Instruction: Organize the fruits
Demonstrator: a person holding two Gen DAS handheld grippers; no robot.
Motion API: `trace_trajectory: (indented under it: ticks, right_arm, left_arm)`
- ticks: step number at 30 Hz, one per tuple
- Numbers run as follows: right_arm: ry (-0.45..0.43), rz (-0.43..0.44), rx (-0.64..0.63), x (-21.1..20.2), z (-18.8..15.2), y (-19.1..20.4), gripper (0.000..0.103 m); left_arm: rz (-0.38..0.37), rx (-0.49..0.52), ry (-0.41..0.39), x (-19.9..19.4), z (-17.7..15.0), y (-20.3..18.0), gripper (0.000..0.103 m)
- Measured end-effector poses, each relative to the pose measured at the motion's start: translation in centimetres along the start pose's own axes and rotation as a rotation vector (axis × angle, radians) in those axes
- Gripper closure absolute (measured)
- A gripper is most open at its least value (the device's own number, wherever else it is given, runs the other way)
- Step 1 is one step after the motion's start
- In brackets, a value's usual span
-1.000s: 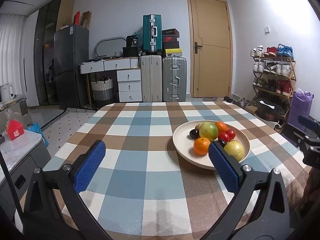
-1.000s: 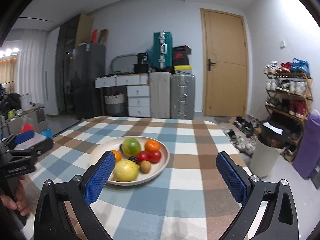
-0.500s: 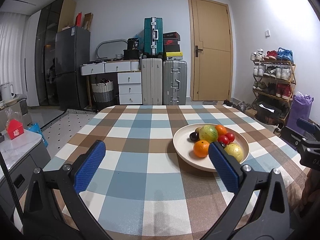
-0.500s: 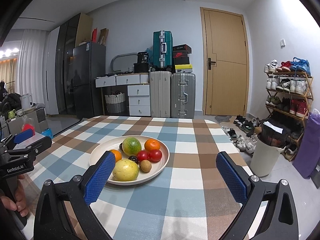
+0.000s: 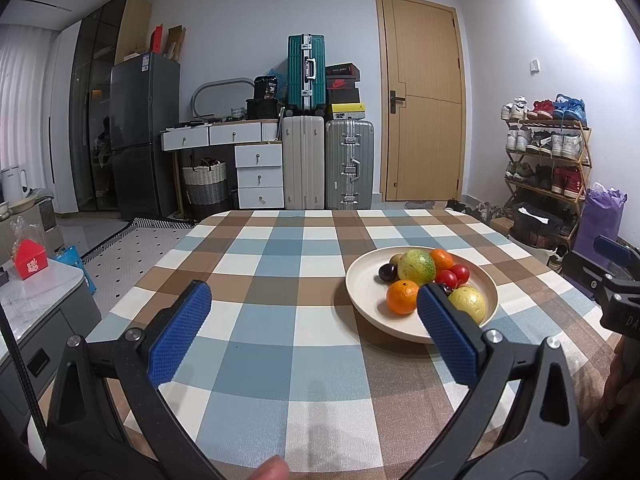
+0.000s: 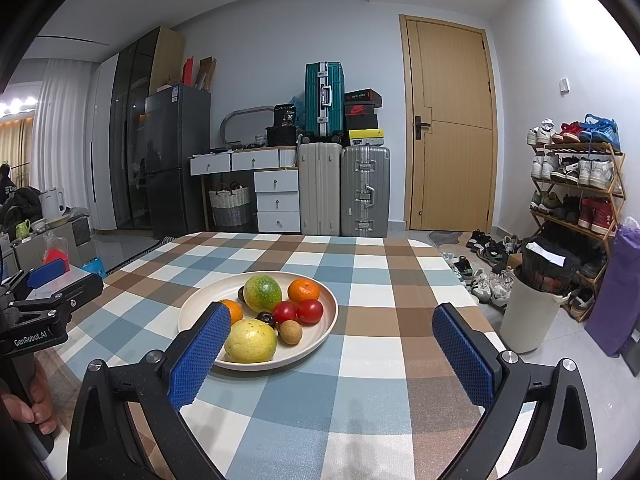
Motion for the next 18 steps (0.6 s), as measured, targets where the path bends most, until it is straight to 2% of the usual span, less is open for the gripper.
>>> trace_trajectory:
  ticks: [5,18]
  right_arm:
    - [0.001,-0.002,0.0,-0.12,0.05,-0.06,0.0]
    - [0.001,-0.002,0.001,-0.12,0.04,-0.05,0.0]
  left_arm:
    - [-0.021,0.01,0.012,0.43,-0.03,-0.01,0.0]
    - [-0.019,0.007,0.007,0.41,-0.06,-0.16,0.0]
Point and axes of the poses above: each gripper's, at about its wrist camera, not at the fingertips, and x roughly the way its jaws point, y to its left, z to its top, the point moved 1 cm from there along x, roughly the way its jaws point, and after that the axes turned 15 degrees about -x, right-handed, at the moved point
